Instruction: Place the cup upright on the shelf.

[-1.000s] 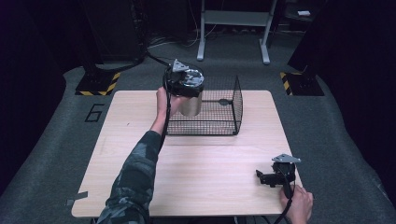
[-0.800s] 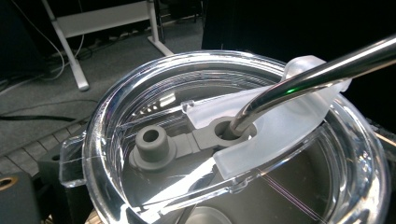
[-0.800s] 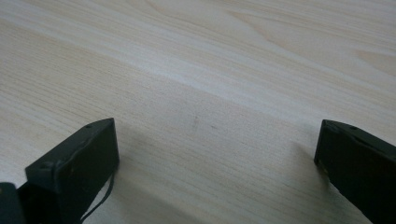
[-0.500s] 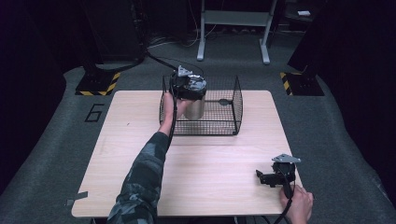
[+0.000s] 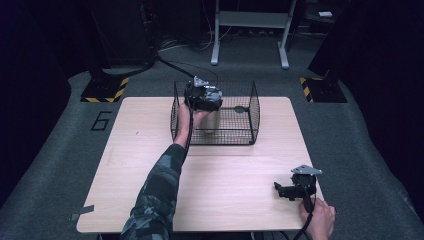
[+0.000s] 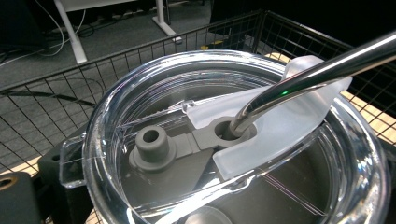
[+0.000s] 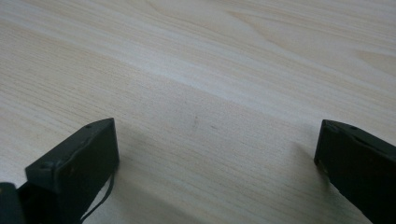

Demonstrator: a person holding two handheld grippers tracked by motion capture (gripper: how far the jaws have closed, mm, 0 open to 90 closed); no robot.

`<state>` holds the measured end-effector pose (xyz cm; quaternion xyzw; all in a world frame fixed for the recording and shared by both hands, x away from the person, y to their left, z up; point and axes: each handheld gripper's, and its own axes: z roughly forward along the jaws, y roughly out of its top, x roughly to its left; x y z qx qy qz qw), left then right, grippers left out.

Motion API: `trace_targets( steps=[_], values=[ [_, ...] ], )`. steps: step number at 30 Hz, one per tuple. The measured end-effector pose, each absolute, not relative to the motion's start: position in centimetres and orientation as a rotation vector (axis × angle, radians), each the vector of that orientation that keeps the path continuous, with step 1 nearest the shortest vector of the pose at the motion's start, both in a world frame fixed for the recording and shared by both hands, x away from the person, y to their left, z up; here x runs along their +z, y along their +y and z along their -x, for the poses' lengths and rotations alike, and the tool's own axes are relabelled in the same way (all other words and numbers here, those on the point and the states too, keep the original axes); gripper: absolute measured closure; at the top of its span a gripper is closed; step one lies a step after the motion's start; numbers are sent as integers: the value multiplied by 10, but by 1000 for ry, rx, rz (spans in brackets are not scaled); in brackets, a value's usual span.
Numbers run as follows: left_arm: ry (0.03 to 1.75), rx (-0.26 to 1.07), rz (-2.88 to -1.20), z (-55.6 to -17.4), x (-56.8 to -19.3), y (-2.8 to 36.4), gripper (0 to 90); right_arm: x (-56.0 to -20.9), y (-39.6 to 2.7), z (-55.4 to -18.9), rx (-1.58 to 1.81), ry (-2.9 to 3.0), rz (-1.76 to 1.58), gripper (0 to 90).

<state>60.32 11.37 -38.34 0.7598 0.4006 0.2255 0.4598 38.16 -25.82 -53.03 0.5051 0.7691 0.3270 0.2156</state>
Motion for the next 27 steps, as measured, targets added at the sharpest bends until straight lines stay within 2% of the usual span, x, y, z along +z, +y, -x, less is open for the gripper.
trace_targets(
  steps=[27],
  values=[
    [995, 548, -1923, -609, -405, 93, 38, -530, -259, -382, 904, 2140, -1391, 0]
  ],
)
